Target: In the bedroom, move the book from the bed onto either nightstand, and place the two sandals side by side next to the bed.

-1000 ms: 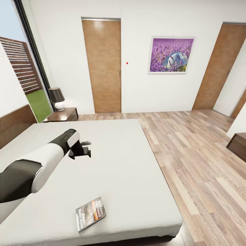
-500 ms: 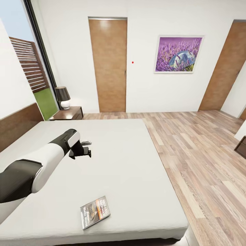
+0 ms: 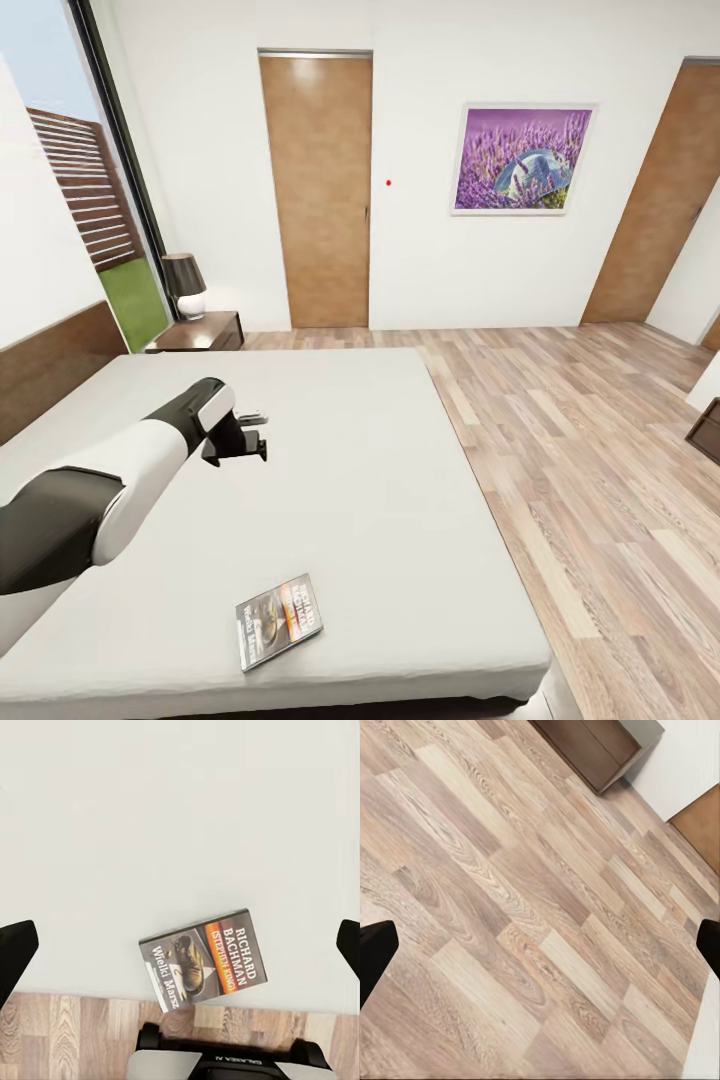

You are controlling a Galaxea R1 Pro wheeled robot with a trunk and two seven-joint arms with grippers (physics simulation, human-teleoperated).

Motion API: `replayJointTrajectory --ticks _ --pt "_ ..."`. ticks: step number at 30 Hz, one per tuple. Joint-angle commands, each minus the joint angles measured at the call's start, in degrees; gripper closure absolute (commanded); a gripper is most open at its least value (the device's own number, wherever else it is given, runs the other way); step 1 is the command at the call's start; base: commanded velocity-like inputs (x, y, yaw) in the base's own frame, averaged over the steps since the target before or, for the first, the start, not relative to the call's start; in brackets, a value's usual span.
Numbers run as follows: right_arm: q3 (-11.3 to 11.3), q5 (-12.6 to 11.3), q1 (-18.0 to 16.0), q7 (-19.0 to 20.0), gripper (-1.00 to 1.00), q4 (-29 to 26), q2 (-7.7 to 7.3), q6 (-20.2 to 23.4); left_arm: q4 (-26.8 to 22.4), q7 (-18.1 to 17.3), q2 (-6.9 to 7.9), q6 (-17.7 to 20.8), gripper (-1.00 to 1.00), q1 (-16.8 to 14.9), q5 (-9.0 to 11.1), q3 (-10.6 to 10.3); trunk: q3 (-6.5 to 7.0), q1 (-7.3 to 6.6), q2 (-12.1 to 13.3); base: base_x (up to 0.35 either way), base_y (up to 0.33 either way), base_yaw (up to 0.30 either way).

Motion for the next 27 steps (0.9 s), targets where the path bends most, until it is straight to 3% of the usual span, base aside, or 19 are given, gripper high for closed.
replayJointTrajectory --ticks 1,11,27 --pt "0.02 0.2 -0.04 -0.05 -1.0 0.55 -0.04 0.29 -0.17 0.26 -0.03 0.2 -1.0 0.05 0.63 -0.3 -0.06 0.0 -0.04 0.0 0.0 0.0" --pt "0.01 0.15 -0.04 -0.06 -1.0 6.02 -0.14 -4.57 -5.63 -1.82 -0.87 0.2 -1.0 0.72 0.7 -0.43 -0.06 0.0 -0.04 0.088 0.0 0.0" --pt "0.0 0.13 -0.04 -0.06 -1.0 7.98 -0.08 -5.83 -6.6 -2.0 -0.94 0.2 -1.0 0.78 0.76 -0.28 -0.06 0.0 -0.04 0.016 0.003 0.0"
